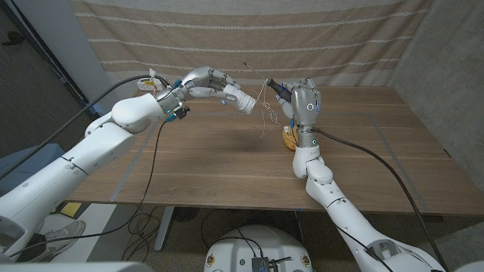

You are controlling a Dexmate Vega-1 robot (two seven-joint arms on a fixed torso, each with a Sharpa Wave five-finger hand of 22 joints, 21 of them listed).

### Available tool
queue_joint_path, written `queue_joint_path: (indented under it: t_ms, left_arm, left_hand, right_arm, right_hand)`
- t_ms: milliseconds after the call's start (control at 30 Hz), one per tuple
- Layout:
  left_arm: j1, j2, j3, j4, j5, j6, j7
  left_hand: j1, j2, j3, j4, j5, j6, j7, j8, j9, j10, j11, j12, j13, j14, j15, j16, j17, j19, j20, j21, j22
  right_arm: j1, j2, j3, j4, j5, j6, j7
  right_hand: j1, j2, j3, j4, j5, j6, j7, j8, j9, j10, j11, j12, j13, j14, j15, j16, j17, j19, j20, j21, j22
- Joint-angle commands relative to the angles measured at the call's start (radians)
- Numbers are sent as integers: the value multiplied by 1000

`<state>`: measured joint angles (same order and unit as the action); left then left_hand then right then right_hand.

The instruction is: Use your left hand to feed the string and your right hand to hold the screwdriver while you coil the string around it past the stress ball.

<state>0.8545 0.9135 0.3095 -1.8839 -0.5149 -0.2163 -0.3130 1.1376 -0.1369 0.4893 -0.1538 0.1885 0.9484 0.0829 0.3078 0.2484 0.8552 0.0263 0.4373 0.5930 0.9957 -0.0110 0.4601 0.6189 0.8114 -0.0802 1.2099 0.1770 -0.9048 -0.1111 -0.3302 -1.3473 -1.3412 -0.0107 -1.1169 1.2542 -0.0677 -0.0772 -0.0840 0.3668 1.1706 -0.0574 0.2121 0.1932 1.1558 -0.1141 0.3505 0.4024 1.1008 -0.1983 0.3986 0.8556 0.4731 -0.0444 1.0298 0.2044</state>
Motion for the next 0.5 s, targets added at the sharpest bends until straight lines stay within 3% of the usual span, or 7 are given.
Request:
queue_joint_path:
  t_ms: [33, 367, 500]
  left_arm:
    - [15, -30, -24, -24, -49, -59, 9]
    - [68, -66, -79, -63, -28, -122, 113]
    - [92, -83, -100, -80, 12, -140, 174]
  left_hand:
    - [218, 223, 7, 0, 5, 28, 18, 1, 5, 45, -33, 4, 30, 152, -204, -5, 5, -3, -125, 9, 0]
    - [217, 222, 7, 1, 5, 30, 17, -1, 5, 50, -35, 2, 33, 157, -205, -8, 5, -4, -124, 10, 0]
    - [217, 222, 7, 1, 5, 31, 17, -1, 5, 51, -35, 0, 30, 160, -205, -10, 4, -4, -124, 11, 0]
  right_arm:
    - [6, -65, -68, 21, 20, -39, 0]
    - [-5, -103, -103, 22, -14, -14, 0]
    - [-13, -104, -88, 26, -35, 23, 0]
  right_hand:
    - [182, 180, -8, -2, 10, 84, -67, 2, 13, 7, 3, -8, 5, 10, -27, -2, 4, -5, -163, 8, 0]
    - [186, 182, -14, -1, 11, 85, -67, 2, 13, 6, 2, -12, 8, 11, -27, -5, 5, -9, -163, 12, -2]
    - [186, 182, -17, 0, 12, 86, -68, 3, 13, 7, 0, -13, 10, 10, -27, -7, 6, -11, -163, 14, -2]
